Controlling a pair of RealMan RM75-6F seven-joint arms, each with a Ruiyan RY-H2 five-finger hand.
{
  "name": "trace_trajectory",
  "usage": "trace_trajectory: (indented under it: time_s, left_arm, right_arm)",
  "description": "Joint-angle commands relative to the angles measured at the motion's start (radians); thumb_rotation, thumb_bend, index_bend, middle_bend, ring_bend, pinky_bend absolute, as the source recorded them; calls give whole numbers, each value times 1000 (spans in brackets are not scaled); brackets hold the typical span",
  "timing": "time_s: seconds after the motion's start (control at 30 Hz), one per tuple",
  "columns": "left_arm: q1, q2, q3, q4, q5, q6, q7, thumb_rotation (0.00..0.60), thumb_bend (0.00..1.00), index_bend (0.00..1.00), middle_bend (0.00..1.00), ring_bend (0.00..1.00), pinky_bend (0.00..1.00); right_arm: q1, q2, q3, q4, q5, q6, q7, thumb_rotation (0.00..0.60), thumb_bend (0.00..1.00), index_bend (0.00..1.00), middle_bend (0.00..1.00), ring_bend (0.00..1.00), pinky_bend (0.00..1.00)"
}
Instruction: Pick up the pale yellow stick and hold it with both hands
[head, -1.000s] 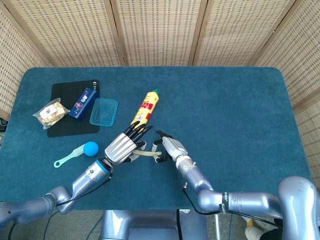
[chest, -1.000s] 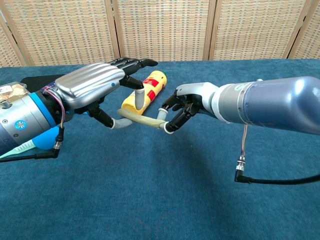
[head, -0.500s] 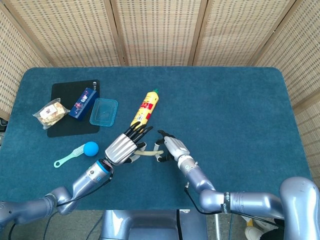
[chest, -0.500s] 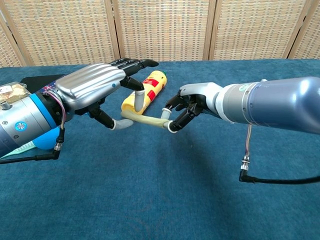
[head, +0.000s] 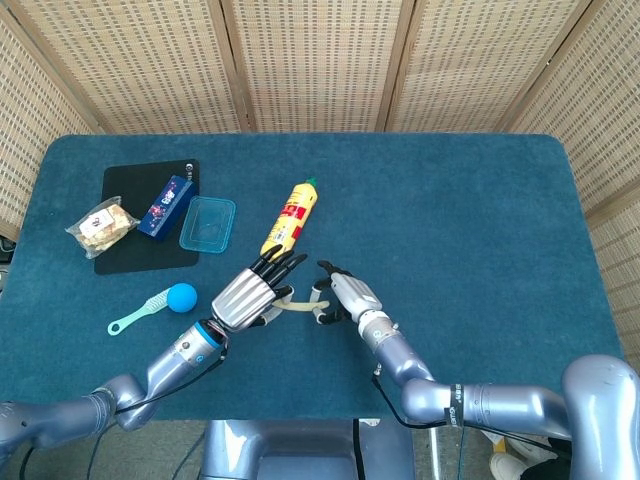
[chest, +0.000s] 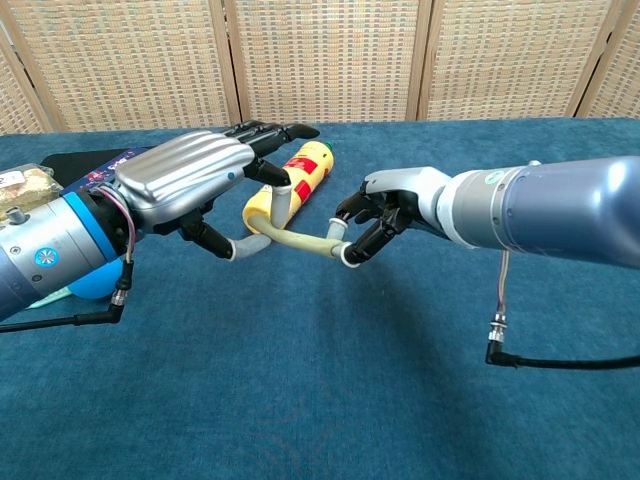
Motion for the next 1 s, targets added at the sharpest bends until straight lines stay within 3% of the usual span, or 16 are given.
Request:
trace_trajectory:
  time_s: [0.03,0.17,0.4,0.6,1.0]
  left_arm:
    - [0,-1,0,1,-2,0,2,600,401,640,0,0,0]
    - [-1,-3,-1,-2,-8,-3,4,600,446,682,0,0,0]
    - [-4,-9,-1,-1,-16,-9,11,600,627,775,0,0,0]
    - [-8,-8,-5,-2,-23,-12,15,600,646,847,0,0,0]
    - [0,8,-8,3,-29,11,4,600,649,884,0,0,0]
  right_arm:
    - [-2,1,-1,0,-1,-2,2,600,647,718,86,0,0]
    - [-5,4,-2,0,-6,-4,6,600,647,718,87,0,0]
    - [-12,13,-5,-8,-13,-7,12,600,646,719,87,0,0]
    - [-18,18,-6,-8,-18,-10,20,600,647,719,87,0,0]
    - [-31,39,-11,9,-38,9,20,600,647,722,87,0,0]
